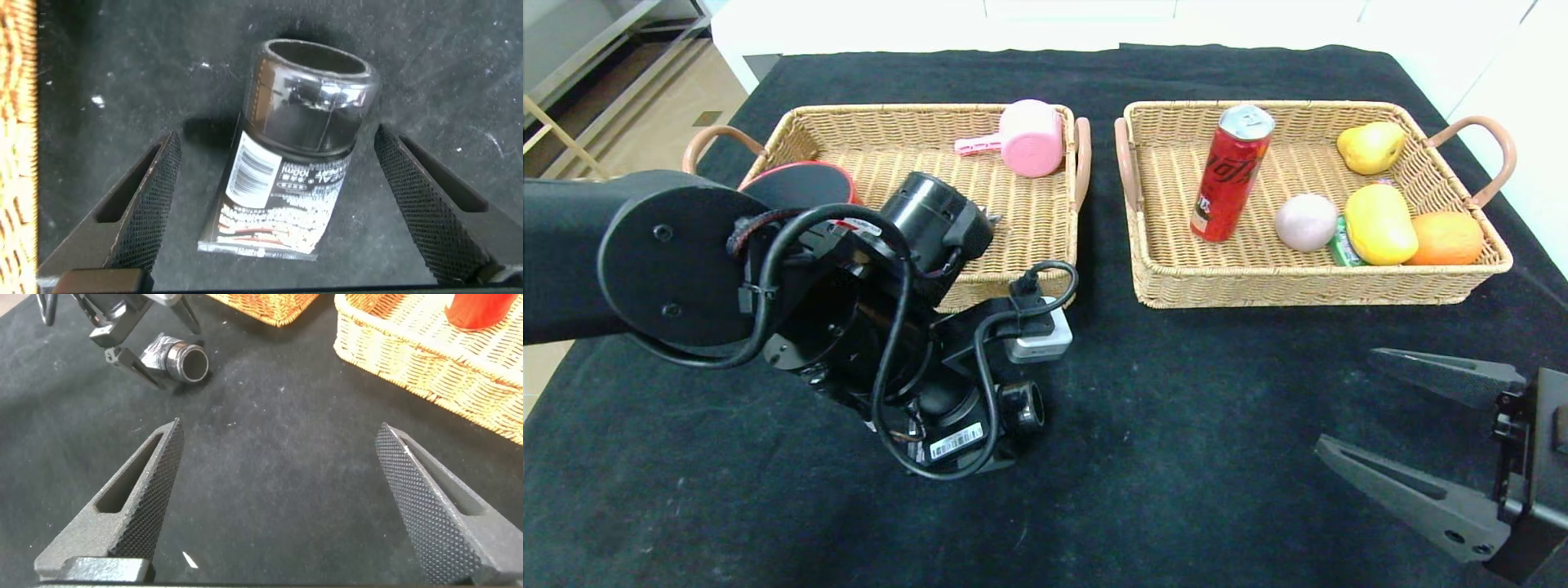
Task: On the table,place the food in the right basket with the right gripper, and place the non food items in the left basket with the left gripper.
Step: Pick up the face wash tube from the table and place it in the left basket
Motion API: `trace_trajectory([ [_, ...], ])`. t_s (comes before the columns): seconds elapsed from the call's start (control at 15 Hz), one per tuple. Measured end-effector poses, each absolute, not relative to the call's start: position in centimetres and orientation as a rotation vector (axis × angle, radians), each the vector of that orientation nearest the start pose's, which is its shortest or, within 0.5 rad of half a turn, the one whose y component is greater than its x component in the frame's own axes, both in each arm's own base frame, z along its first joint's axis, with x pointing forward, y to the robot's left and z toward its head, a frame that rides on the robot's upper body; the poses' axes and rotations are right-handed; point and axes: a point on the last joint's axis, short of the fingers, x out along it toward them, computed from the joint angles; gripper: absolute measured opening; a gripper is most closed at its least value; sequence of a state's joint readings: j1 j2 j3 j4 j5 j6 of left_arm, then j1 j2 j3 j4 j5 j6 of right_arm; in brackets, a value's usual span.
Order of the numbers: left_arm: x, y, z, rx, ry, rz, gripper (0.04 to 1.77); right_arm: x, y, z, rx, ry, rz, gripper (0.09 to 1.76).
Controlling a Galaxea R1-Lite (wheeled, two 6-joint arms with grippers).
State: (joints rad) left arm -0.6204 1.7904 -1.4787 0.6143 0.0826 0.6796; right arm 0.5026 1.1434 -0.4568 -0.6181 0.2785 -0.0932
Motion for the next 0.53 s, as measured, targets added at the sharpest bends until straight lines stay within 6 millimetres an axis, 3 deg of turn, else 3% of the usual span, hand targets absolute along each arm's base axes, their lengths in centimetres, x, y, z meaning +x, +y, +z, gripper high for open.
trace_trajectory([
  [0.33,26.1,-18.46,22.56,0.944,0.697,-0.794,1.66,13.76,8.28,21.31,-0.097,0.036,0.784,1.71],
  [0.53,26.2,-18.58,22.39,0.944,0.702,-0.795,1.17,13.85,8.32,21.25,-0.097,0.04,0.784,1.71],
])
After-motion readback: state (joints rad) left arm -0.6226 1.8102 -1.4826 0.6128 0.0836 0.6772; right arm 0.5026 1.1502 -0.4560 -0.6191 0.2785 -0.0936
